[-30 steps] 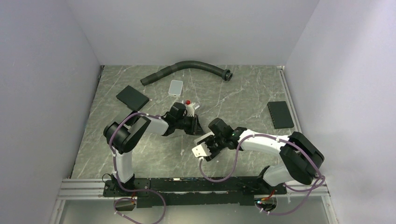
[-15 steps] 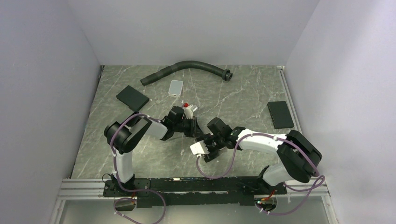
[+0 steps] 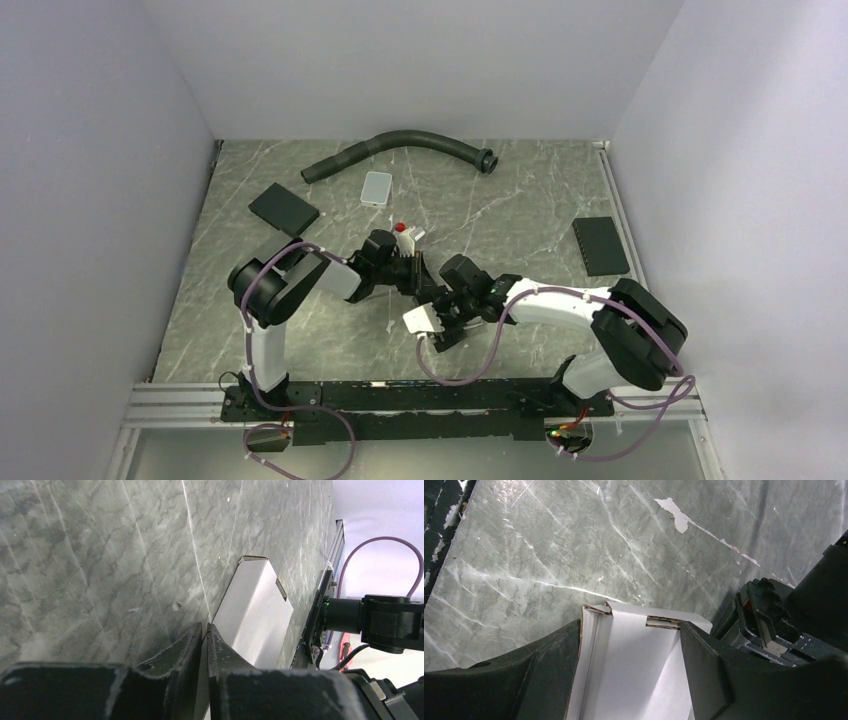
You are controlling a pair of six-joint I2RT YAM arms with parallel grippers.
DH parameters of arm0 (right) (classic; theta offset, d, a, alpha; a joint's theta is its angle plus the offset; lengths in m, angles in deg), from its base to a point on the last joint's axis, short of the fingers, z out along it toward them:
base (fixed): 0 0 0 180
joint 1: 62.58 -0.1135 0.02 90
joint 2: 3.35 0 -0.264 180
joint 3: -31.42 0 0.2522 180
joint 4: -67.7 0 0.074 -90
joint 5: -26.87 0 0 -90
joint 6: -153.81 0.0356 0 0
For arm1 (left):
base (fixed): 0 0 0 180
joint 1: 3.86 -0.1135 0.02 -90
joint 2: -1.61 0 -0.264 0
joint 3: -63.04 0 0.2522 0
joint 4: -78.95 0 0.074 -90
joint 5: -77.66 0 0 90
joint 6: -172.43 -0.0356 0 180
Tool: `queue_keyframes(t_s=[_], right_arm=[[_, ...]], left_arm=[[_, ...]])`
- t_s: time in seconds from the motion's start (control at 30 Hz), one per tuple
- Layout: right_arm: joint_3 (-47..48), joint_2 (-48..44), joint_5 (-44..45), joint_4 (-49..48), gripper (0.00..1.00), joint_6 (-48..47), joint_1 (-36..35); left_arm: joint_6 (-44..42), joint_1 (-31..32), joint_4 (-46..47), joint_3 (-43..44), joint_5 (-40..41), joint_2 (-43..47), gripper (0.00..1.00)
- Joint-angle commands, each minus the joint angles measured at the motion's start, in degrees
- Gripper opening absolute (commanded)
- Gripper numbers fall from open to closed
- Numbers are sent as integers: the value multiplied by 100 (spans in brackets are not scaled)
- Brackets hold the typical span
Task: Fold the paper box
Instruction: Close the paper box at the center of the board.
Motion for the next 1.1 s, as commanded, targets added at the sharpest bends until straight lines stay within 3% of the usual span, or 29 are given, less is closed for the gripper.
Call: queue_keyframes(t_s=[0.0, 0.3, 0.73, 0.97, 1.07], right_arm=[[96, 56, 71, -344, 76, 105, -127], [150, 207, 330, -617, 73, 396, -232], [266, 527, 338, -432, 35, 457, -159], [312, 633, 126, -165, 18, 432, 76], [284, 646, -3, -52, 17, 316, 125]], left_arm=[[-73, 134, -630, -165, 89, -280, 17], [-31, 142, -588, -182, 121, -290, 17], [4, 149, -466, -328, 141, -238, 17], [41, 140, -401, -463, 217, -102, 18], [113, 47, -313, -627, 374, 137, 22]])
